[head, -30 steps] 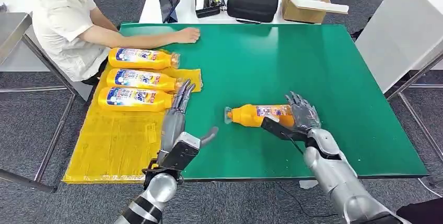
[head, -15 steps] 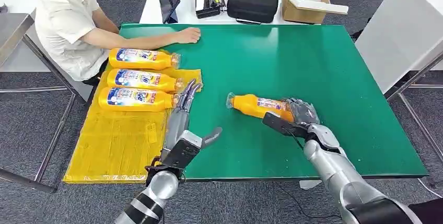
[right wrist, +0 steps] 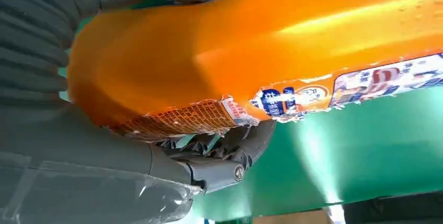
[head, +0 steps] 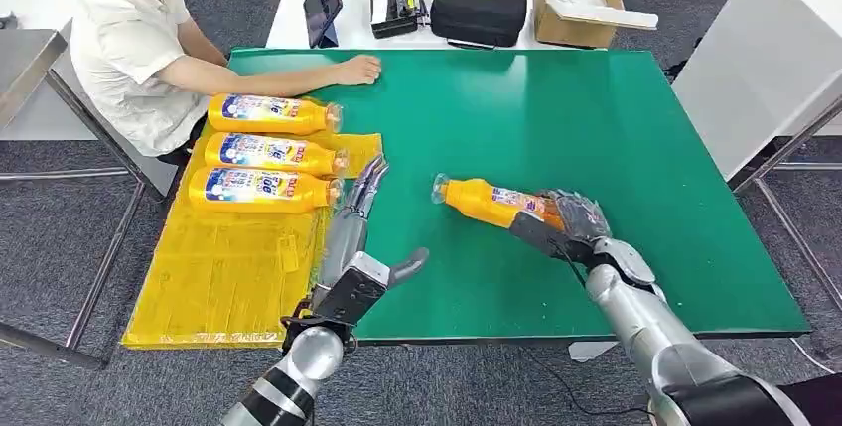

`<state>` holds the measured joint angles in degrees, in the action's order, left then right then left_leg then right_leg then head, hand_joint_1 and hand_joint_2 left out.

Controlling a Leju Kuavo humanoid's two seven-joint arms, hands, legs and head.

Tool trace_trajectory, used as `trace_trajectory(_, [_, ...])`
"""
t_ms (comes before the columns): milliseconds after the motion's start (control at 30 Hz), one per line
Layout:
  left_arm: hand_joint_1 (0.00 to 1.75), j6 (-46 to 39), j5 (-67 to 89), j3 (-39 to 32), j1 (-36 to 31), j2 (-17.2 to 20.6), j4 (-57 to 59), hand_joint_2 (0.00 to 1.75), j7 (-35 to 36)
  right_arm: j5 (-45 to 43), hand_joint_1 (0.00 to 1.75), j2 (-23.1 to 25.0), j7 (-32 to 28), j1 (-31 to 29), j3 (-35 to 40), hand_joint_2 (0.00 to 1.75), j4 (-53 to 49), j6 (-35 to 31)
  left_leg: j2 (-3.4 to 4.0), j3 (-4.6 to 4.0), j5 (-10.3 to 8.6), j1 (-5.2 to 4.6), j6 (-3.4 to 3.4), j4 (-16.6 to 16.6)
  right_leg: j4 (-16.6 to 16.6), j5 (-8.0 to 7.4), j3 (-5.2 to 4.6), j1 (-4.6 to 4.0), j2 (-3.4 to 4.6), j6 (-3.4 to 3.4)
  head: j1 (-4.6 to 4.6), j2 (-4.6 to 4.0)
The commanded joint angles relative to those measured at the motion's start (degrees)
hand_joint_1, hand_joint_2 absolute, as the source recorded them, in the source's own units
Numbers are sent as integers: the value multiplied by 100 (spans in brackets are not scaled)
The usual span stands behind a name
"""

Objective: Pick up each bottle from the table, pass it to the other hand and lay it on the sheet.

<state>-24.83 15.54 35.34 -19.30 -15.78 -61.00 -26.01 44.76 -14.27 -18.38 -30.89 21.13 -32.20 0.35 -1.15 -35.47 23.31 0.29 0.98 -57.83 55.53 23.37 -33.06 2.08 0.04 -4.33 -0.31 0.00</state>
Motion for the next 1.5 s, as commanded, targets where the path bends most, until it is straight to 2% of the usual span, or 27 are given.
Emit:
trace_trajectory(33, [0, 325, -820, -195, -133, -105, 273, 175, -68, -918, 175, 9, -496, 548, -508, 175, -330, 909, -5, 14, 3, 13, -6, 3, -13, 2, 21, -17, -15, 28, 0, 0])
trace_trajectory(533, [0, 325, -820, -195, -133, -105, 273, 175, -68, -918, 175, 9, -496, 548, -508, 175, -330, 909, 12, 20, 7, 6, -7, 2, -7, -2, 18, -9, -4, 21, 0, 0])
trace_trajectory(567, [0, 325, -820, -195, -133, -105, 273, 175, -68, -918, 175, 9, -496, 548, -508, 175, -330, 909, 18, 22, 11, 15, -10, 3, -13, -1, 24, -21, -7, 44, 0, 0])
trace_trajectory(600, [0, 325, -820, -195, -133, -105, 273, 175, -68, -918, 175, 9, -496, 548, -508, 175, -330, 909, 12, 21, 7, 9, -8, 3, -9, -3, 21, -12, -5, 24, 0, 0])
trace_trajectory(633, [0, 476, -1370, -415, -65, -228, 247, 175, -34, -1078, 175, -53, -512, 611, -507, 175, -535, 997, 14, 22, 8, 12, -9, 4, -12, -2, 23, -17, -7, 36, 0, 0])
trace_trajectory(700, [0, 537, -2064, -521, -68, -295, 287, 175, 112, -1302, 175, -226, -455, 755, -393, 175, -1123, 1014, 9, 17, 7, 5, -6, 2, -5, -2, 16, -7, -5, 18, 0, 0])
trace_trajectory(767, [0, 451, -2707, -599, -101, -337, 370, 175, 153, -1809, 175, -384, -365, 853, -334, 175, -1699, 1379, 7, 14, 7, 9, -8, 0, -6, -1, 17, -13, -11, 30, 0, 0])
trace_trajectory(800, [0, 435, -3093, -638, -148, -340, 450, 0, 117, -2054, 175, -535, -268, 808, -187, 175, -1954, 1651, 11, 11, 10, 12, -9, -4, -5, 1, 14, -17, -12, 41, 0, 0])
trace_trajectory(833, [0, 270, -3253, -667, -179, -340, 524, 0, 22, -2051, 175, -745, -156, 743, 54, 175, -2152, 1653, 7, 8, 6, 1, -5, -2, 1, -1, 8, -4, -8, 22, 0, 0])
trace_trajectory(900, [0, -24, -3558, -808, -178, -371, 697, 0, -91, -1808, 175, -1011, 13, 636, 429, 175, -2563, 1282, 12, -1, 9, 0, -5, -7, 7, -1, -1, -4, -2, 26, -2, 0])
trace_trajectory(933, [0, -90, -3703, -897, -152, -402, 786, 175, -92, -1849, 175, -979, -12, 655, 427, 175, -2753, 1195, 17, -4, 8, -3, -4, -5, 6, -3, -5, -1, 5, 21, -2, 0])
trace_trajectory(1033, [0, 300, -4382, -946, -91, -414, 1173, 175, 144, -1811, 175, -768, -87, 636, 569, 175, -3235, 823, 19, -14, 6, -3, -4, -1, 3, -5, -11, 0, 12, 21, 0, 0])
trace_trajectory(1067, [0, 997, -5022, -945, -22, -352, 1308, 175, 742, -1840, 175, -322, -817, 553, 488, 175, -3524, 222, 22, -18, 5, -3, -1, 2, 1, -6, -14, 0, 18, 20, -2, 0])
trace_trajectory(1100, [0, 1089, -5216, -923, -43, -314, 1547, 175, 780, -1884, 175, -129, -419, 378, 753, 175, -3773, 148, 57, -8, 15, 1, -4, 2, 0, -8, -16, -6, 50, 29, -2, 0])
trace_trajectory(1200, [0, 907, -5485, -921, -305, -328, 2232, 175, 789, -1921, 175, -55, -199, 218, 931, 175, -3844, 189, 65, -15, 15, -1, -7, 2, 8, -7, -23, -4, 57, 31, -2, 0])
trace_trajectory(1233, [0, 905, -5707, -1058, -389, -376, 2490, 175, 888, -1957, 175, -71, -222, 183, 961, 175, -3770, 207, 42, -24, 6, -1, -4, 4, 5, -8, -28, -3, 36, 20, -2, 0])
trace_trajectory(1333, [0, 1011, -6081, -1296, -545, -402, 2948, 175, 965, -2038, 175, -13, -400, 60, 1007, 175, -3611, 218, 43, -19, 7, 6, -5, 1, 4, -3, -29, -11, 26, 31, -4, 0])
trace_trajectory(1500, [0, 1939, -6279, -1242, -662, -327, 3283, 175, 845, -2372, 175, 125, -635, -74, 1084, 175, -3752, 421, 46, -36, 11, 6, -3, -6, 11, 0, -35, -8, 37, 25, -2, 0])
